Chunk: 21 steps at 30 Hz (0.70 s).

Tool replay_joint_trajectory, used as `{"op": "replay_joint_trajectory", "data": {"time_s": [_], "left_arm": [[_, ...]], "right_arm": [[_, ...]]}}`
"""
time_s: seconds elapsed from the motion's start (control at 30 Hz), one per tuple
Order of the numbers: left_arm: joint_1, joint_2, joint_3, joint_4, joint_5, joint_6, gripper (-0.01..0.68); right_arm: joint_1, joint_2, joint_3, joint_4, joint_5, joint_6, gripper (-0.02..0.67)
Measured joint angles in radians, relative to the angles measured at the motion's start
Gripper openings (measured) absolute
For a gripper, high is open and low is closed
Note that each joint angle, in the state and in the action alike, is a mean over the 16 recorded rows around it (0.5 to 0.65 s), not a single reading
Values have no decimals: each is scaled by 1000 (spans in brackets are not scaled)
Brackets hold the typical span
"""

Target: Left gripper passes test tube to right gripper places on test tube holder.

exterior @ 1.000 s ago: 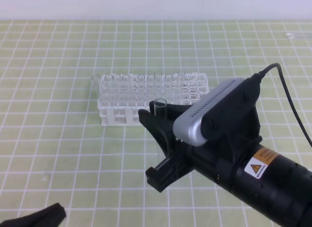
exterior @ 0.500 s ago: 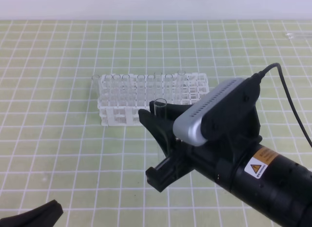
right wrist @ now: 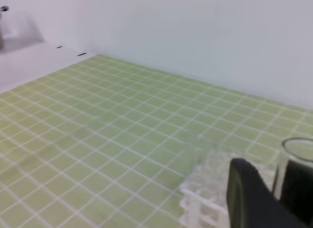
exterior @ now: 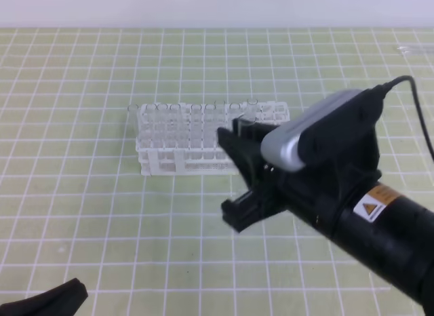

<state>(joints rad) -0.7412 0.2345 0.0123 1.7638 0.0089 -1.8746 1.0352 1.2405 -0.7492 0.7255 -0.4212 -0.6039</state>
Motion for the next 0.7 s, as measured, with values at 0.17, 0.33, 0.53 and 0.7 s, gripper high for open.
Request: {"op": "replay_joint_trajectory", "data": {"time_s": [0.17, 0.33, 0.53, 0.7], "left_arm": [[0, -1, -1, -2, -3, 0, -2], [0, 0, -1, -2, -3, 0, -2], [0, 0, 1, 2, 0, 1, -2], [0, 1, 1, 2, 3, 1, -2]], "right_arm": [[-70, 0, 0, 14, -1, -20, 90], [-156, 0, 0, 20, -3, -36, 90], [-252, 0, 0, 16, -35, -43, 90], [-301, 11, 0, -3, -80, -36, 90]]}}
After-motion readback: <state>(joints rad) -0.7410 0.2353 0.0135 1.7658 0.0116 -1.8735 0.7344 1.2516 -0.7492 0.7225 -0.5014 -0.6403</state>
